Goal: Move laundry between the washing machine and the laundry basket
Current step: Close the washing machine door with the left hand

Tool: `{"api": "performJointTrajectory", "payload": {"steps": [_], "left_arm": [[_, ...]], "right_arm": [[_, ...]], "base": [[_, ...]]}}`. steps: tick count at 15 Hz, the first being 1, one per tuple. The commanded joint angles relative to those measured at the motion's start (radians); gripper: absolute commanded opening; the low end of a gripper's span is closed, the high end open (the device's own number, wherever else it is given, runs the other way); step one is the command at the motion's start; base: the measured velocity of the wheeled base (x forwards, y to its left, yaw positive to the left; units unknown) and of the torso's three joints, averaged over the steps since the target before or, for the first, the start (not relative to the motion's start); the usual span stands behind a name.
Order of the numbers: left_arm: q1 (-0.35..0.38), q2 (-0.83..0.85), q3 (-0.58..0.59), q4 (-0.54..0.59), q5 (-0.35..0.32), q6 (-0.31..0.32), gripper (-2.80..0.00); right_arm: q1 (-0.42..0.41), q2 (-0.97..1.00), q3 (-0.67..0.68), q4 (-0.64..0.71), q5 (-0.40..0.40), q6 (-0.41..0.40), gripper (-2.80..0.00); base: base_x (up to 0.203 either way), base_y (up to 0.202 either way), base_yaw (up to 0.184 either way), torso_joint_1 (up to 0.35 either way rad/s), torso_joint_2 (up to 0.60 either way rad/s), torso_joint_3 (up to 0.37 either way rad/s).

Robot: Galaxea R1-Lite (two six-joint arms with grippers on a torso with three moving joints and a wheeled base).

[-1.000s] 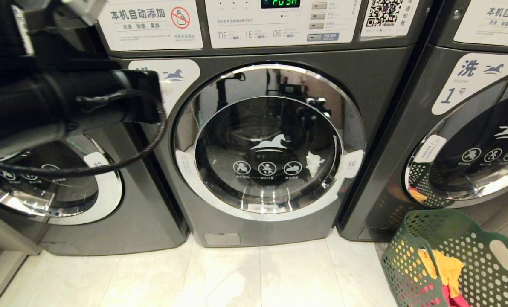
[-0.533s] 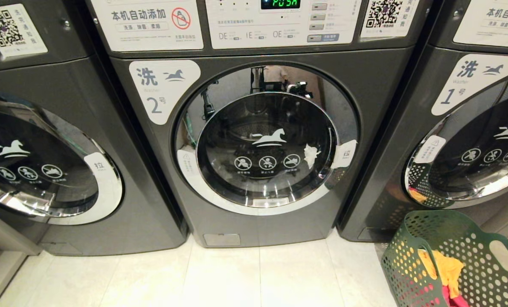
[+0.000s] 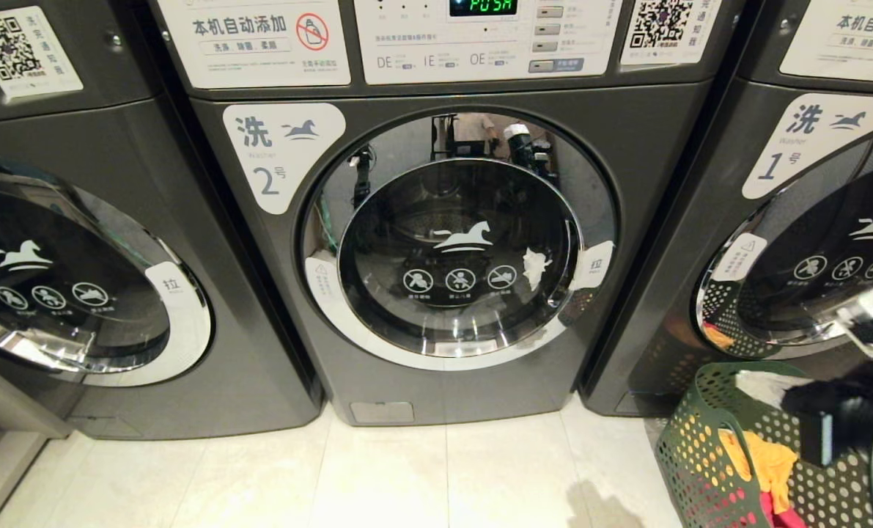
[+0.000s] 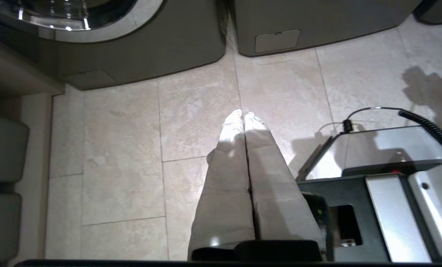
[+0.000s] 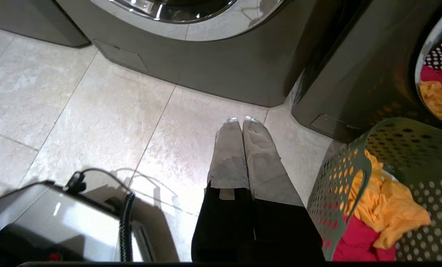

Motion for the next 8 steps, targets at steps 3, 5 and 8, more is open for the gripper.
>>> {"api": "performJointTrajectory", "payload": {"steps": [3, 5, 8], "left_arm": [[0.085, -0.08, 0.05, -0.015, -0.073, -0.037, -2.8], [0.085, -0.08, 0.11, -0.119, -0.047, -0.042, -2.8], [0.114, -0.077, 0.23, -0.318, 0.029, -0.041, -2.8]], "right_arm": [[0.003, 0.432, -0.021, -0.402, -0.006, 0.002, -2.8], [0.006, 0.579, -0.063, -0.57, -0.006, 0.005, -2.8], [0.02, 0.72, -0.193, -0.73, 0.001, 0.011, -2.8]], "base": [[0.0, 0.0, 0.0, 0.0, 0.0, 0.0], [0.0, 0.0, 0.0, 0.0, 0.0, 0.0], [0.0, 0.0, 0.0, 0.0, 0.0, 0.0]]}}
